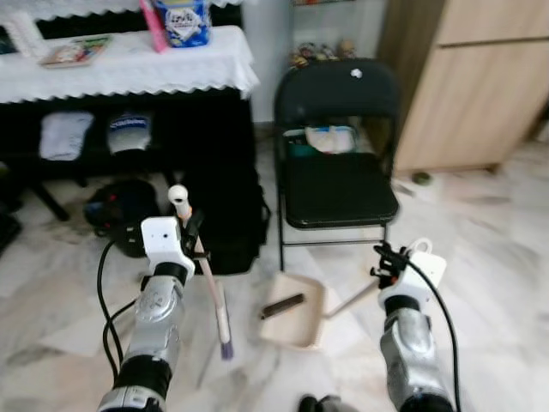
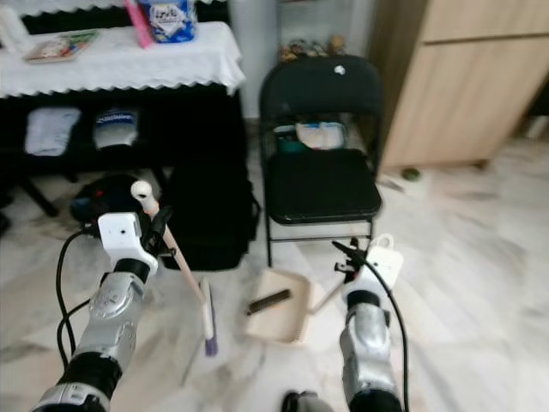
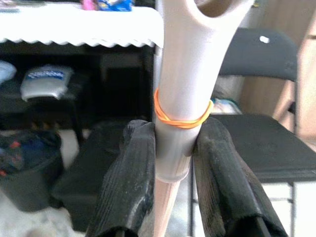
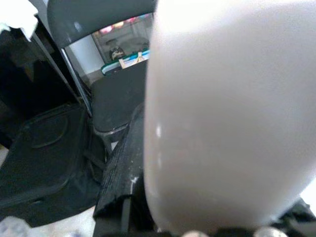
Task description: Sweep floor
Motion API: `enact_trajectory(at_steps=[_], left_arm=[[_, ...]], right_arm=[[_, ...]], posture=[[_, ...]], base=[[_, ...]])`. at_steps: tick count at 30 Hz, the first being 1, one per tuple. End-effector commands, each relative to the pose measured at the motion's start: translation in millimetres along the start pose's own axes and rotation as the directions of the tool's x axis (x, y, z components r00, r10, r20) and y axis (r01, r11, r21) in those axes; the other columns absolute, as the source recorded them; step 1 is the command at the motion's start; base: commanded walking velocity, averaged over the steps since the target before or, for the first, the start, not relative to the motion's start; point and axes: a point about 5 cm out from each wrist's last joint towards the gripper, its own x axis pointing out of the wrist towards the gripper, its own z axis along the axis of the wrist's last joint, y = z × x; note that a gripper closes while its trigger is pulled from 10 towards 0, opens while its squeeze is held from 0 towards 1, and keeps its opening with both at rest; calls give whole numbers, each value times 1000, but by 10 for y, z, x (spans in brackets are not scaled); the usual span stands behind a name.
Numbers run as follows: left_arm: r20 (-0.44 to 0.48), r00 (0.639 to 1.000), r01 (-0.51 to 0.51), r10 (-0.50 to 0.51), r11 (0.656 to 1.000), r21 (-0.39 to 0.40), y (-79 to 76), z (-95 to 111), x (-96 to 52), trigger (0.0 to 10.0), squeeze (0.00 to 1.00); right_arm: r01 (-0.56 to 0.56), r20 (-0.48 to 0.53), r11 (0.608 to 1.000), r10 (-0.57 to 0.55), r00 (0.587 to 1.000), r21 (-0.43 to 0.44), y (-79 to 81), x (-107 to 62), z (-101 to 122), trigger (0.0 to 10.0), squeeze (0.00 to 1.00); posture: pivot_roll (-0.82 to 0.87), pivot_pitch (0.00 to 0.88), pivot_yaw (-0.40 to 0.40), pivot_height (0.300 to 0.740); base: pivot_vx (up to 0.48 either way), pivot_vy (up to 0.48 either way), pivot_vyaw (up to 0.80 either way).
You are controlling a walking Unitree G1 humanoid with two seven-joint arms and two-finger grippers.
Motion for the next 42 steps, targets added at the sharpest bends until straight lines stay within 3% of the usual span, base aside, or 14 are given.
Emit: enact_trajectory(at_steps=[1, 19, 24, 38, 42], left_arm=[[50, 999, -15, 15, 1000, 4, 58, 115, 37, 10000, 0], [48, 998, -31, 30, 999, 22, 91, 133, 34, 10000, 0], [33, 999, -26, 24, 999, 40, 82, 107, 24, 10000, 0], [10, 1000, -2, 1, 998, 57, 17, 20, -46, 10000, 0], [6, 999, -35, 35, 999, 25, 48, -7, -100, 10000, 0]], right_arm=[[-32, 57, 999, 32, 998, 5, 80, 49, 122, 10000, 0], [-44, 77, 999, 44, 996, -7, 91, 44, 147, 10000, 0], [-66, 93, 996, 71, 993, -54, 116, 53, 175, 10000, 0], [-71, 120, 997, 75, 990, -42, 164, 133, 277, 10000, 0], [-90, 133, 993, 100, 986, -74, 189, 149, 311, 10000, 0]], posture=[[-81, 76, 63, 740], [-72, 91, 66, 740], [-71, 89, 69, 740], [-67, 63, 62, 740], [-74, 45, 52, 740]], base=[[0, 0, 0], [0, 0, 105], [0, 0, 800], [0, 0, 800], [0, 0, 800]])
